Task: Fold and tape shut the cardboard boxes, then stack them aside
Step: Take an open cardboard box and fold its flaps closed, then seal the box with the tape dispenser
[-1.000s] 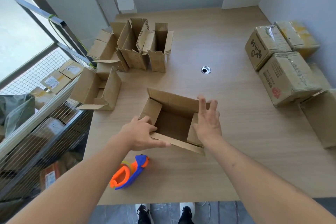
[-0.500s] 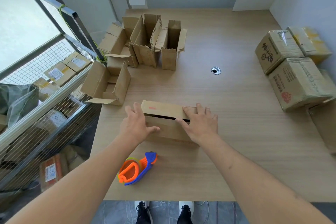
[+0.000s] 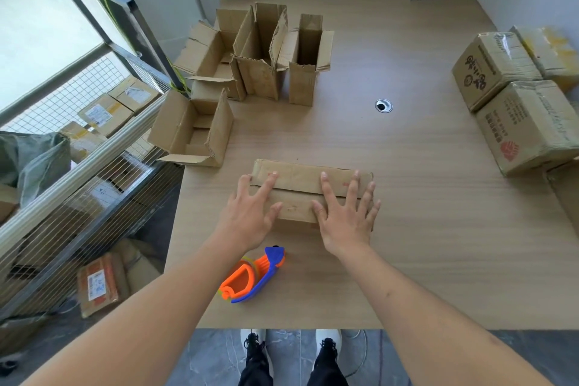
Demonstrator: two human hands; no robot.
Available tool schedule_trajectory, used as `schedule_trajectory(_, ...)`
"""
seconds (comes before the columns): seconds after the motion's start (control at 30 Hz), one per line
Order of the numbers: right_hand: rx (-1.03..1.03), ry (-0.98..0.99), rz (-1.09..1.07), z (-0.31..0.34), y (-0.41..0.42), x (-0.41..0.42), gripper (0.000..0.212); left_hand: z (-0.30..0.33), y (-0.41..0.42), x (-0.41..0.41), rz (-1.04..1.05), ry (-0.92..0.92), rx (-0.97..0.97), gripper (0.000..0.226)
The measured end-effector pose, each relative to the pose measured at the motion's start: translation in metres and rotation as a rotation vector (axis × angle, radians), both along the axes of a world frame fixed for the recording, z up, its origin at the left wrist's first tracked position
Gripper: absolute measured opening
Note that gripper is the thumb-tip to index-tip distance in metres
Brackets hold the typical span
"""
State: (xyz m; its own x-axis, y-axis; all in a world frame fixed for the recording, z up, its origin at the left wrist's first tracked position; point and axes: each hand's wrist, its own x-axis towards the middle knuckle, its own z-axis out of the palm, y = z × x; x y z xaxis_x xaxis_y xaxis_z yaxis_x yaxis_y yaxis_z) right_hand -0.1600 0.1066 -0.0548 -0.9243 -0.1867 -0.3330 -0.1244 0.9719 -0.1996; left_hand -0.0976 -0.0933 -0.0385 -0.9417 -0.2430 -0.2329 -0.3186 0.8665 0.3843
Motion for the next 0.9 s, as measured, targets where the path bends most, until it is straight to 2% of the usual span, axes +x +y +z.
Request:
schedule_trajectory(0.1,0.000,0.019,0.018,-0.004,0.001,-0.001,0.059,-0.007,-0.007,0.023,0.087,0.140,0.118,0.063)
schedule_trajectory(0.17,-0.004,0.035,0.043,-0.005,0.006,-0.003,0.058,-0.017,-0.008,0.040,0.138,0.155,0.124,0.066)
schedule_trajectory(0.33,0.012,0.071,0.096,-0.009,0.013,-0.006,0.058,-0.039,-0.001,0.091,0.183,-0.030,0.012,0.088)
schedule_trajectory(0.43,0.023,0.086,0.100,-0.011,0.012,-0.004,0.058,-0.049,0.012,0.110,0.140,-0.174,-0.061,0.092)
schedule_trajectory(0.5,0.020,0.085,0.100,-0.012,0.012,-0.003,0.058,-0.060,0.016,0.120,0.081,-0.297,-0.120,0.106)
schedule_trajectory(0.57,0.018,0.085,0.104,-0.013,0.013,-0.001,0.058,-0.073,0.017,0.129,0.004,-0.334,-0.193,0.113)
schedule_trajectory(0.67,0.016,0.085,0.113,-0.012,0.016,0.003,0.058,-0.080,0.013,0.138,-0.029,-0.239,-0.147,0.114)
schedule_trajectory(0.8,0.006,0.038,0.135,-0.008,0.021,0.007,0.055,-0.070,-0.007,0.164,-0.009,0.030,0.201,0.118)
schedule_trajectory(0.9,-0.010,0.013,0.146,-0.004,0.021,0.014,0.052,-0.043,-0.029,0.179,-0.020,0.198,0.293,0.109)
